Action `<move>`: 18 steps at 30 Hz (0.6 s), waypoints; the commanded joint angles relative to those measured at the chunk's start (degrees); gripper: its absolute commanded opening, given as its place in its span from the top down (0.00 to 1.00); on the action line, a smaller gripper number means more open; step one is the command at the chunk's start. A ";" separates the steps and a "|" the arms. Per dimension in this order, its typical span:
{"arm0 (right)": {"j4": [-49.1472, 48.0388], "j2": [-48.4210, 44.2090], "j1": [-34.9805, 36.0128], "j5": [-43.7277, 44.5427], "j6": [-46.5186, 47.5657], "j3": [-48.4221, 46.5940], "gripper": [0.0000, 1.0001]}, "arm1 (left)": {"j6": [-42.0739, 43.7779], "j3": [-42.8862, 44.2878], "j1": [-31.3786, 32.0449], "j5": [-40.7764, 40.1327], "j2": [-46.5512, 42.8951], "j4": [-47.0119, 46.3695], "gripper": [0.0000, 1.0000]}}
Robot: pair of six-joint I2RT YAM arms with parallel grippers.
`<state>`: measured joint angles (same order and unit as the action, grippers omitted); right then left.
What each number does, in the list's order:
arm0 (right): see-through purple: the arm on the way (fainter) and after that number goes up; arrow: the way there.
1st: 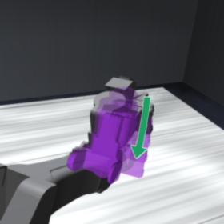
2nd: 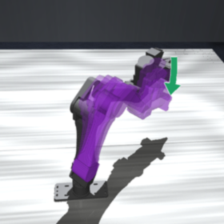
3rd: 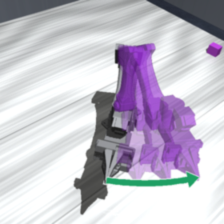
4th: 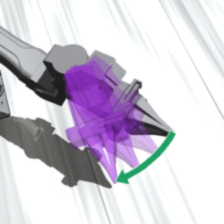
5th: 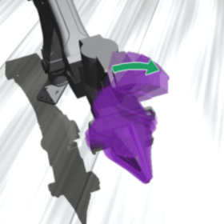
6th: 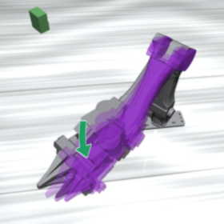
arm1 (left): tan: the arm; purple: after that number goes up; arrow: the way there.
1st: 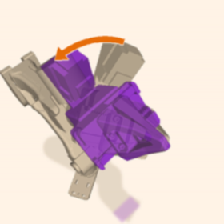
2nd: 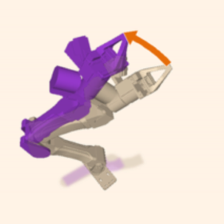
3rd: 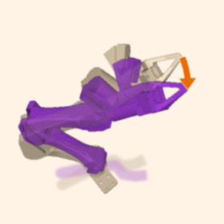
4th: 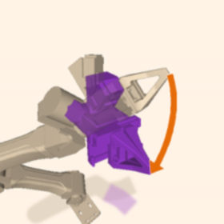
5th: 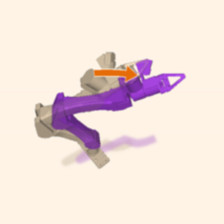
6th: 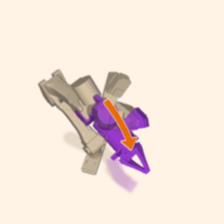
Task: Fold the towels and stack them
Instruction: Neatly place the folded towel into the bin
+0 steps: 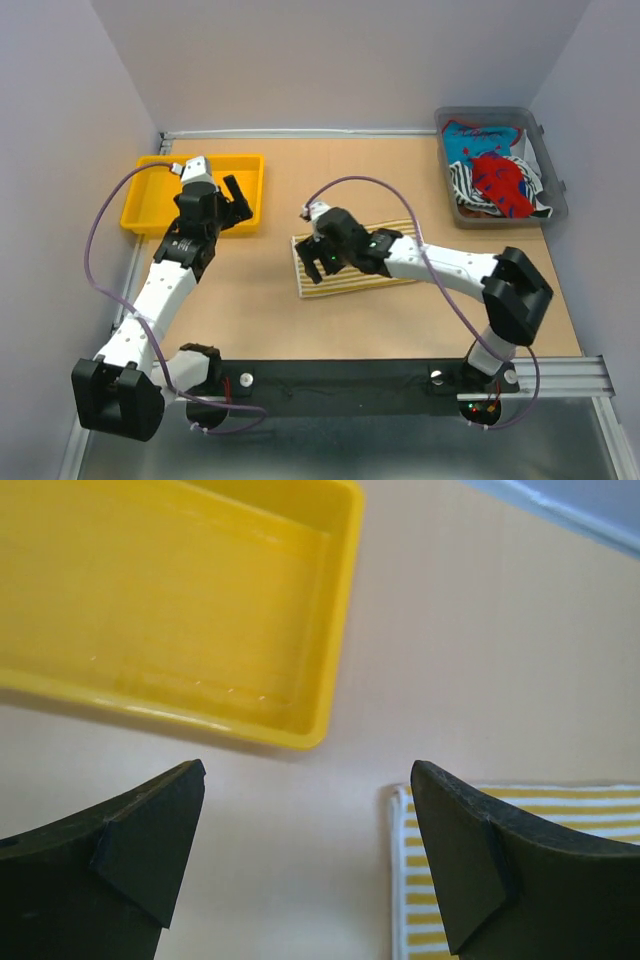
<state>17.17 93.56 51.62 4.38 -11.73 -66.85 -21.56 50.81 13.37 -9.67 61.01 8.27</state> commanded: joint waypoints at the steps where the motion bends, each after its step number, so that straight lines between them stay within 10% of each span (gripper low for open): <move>1: 6.82 7.59 6.82 8.71 -0.57 -7.76 0.18 | 4.69 -5.45 -1.59 -1.75 -4.05 0.96 0.04; 18: 15.44 27.19 12.81 18.91 -3.30 -20.43 0.32 | 5.57 -6.60 -2.91 -1.93 -5.47 -0.10 0.04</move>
<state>30.24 117.82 63.86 20.67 -14.04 -85.27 -16.95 43.86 10.74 -11.57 56.73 10.09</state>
